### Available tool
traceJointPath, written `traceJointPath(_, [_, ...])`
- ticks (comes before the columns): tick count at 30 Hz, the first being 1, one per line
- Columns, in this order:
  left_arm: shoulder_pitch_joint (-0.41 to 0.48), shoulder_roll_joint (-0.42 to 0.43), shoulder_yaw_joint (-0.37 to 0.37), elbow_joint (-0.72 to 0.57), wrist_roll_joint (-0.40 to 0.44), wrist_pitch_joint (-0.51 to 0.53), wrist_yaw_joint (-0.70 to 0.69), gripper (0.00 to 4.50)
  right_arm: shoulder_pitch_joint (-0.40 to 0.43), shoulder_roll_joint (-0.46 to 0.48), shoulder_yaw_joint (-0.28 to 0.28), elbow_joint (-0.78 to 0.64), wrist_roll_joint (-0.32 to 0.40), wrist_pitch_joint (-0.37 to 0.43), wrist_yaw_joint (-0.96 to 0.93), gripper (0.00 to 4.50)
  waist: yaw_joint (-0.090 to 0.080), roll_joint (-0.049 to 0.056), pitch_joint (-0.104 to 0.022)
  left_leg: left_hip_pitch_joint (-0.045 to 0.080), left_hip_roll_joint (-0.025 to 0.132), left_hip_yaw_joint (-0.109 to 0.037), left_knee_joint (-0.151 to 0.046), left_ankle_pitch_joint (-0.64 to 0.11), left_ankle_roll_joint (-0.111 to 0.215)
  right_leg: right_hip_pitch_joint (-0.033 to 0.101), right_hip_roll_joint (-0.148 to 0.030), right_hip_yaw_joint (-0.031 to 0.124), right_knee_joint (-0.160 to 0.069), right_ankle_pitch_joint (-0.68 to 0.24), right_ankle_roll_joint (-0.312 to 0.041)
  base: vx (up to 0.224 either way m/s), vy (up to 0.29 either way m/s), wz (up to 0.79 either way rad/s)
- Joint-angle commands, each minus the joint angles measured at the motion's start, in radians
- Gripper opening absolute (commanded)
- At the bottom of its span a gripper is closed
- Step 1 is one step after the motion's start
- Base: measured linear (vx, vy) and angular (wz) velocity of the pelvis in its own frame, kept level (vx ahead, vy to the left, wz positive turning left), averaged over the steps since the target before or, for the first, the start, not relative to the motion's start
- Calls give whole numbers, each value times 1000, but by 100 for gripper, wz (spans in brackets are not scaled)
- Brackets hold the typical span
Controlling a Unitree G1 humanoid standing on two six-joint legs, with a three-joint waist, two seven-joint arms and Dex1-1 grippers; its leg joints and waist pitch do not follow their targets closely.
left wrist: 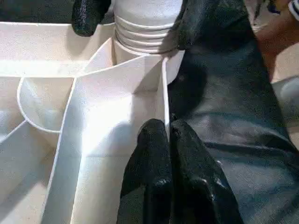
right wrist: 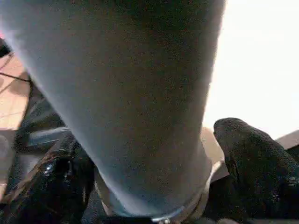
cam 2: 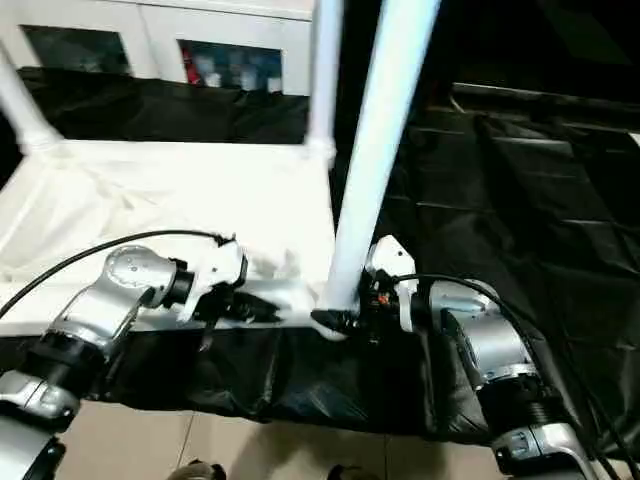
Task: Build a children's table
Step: Rotate leg to tighten
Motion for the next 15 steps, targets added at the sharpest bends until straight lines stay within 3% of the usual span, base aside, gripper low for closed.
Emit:
traceJointPath(1, [6, -10, -24, -40, -22, -23, -49, 0, 8, -15, 23, -6, -11, 13, 21, 381, -1, -2, -60, 5, 23, 6, -54, -211, 54, 56, -63, 36, -65, -220, -220, 0, 0, 0])
traceJointPath(5, [7, -6, -25, -44, -23, -21, -51, 0, 17, -15, 39, -15, -13, 13, 31, 369, -1, -3, -60, 4, 22, 5, -53, -208, 52, 57, -63, 36, -65, -226, -213, 0, 0, 0])
traceJointPath(9, [8, -11, -21, -40, -23, -19, -33, 0, 29, -1, 39, -24, -8, 13, 15, 321, 0, -4, -63, 4, 22, 5, -52, -198, 53, 57, -63, 35, -64, -221, -214, 0, 0, 0])
traceJointPath(12, [-13, -61, -8, -3, 7, 12, 102, 0, 31, 85, -15, 7, -19, 4, -167, 296, -4, -5, -63, 4, 21, 2, -54, -202, 41, 55, -66, 36, -65, -230, -213, 0, 0, 0])
traceJointPath(15, [-40, -122, 3, 43, 34, 41, 223, 0, 19, 153, -43, 66, -53, -11, -335, 281, -9, -6, -59, 7, 18, 1, -55, -223, 21, 53, -65, 37, -73, -300, -187, 0, 0, 0])
